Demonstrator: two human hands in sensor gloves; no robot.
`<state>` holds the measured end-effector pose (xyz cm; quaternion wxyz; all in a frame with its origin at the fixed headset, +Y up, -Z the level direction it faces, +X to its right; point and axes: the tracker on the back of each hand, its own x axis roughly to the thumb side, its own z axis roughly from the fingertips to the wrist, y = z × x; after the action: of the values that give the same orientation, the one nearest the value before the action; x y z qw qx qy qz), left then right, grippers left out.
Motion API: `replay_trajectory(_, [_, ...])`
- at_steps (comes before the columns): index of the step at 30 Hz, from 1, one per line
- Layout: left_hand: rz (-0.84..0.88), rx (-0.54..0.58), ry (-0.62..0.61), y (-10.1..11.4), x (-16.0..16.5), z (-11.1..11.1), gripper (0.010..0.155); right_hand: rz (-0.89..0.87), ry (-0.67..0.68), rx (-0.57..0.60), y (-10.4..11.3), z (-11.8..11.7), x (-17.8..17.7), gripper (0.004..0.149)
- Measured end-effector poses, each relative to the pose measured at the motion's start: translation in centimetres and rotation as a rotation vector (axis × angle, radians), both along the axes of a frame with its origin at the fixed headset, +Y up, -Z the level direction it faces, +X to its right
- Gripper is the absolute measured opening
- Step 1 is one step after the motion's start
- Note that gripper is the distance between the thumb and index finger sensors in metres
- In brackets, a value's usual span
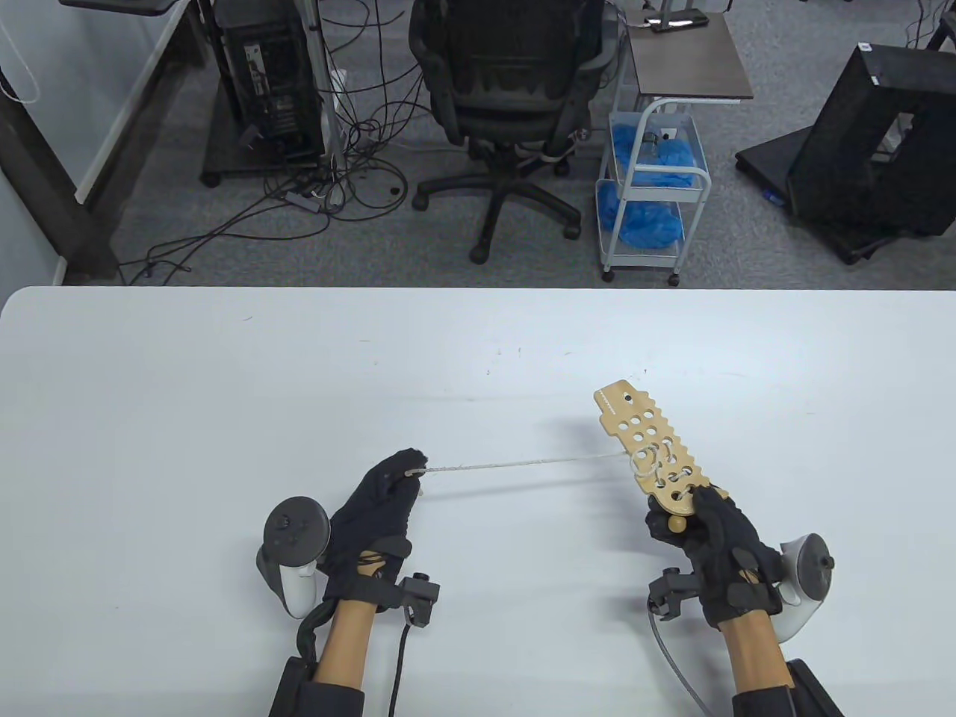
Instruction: Remove rope from all holes on crocodile lacing toy
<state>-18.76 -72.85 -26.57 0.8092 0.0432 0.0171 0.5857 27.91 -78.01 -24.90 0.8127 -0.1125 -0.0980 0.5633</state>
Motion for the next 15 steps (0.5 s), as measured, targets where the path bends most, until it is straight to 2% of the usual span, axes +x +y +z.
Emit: replay_trajectory(15, [0.026,-0.008,0.047,-0.1,-1.0,0.0,0.045,-0.085,-0.064,-0.007,-0.3,0.2,1.2,0.054])
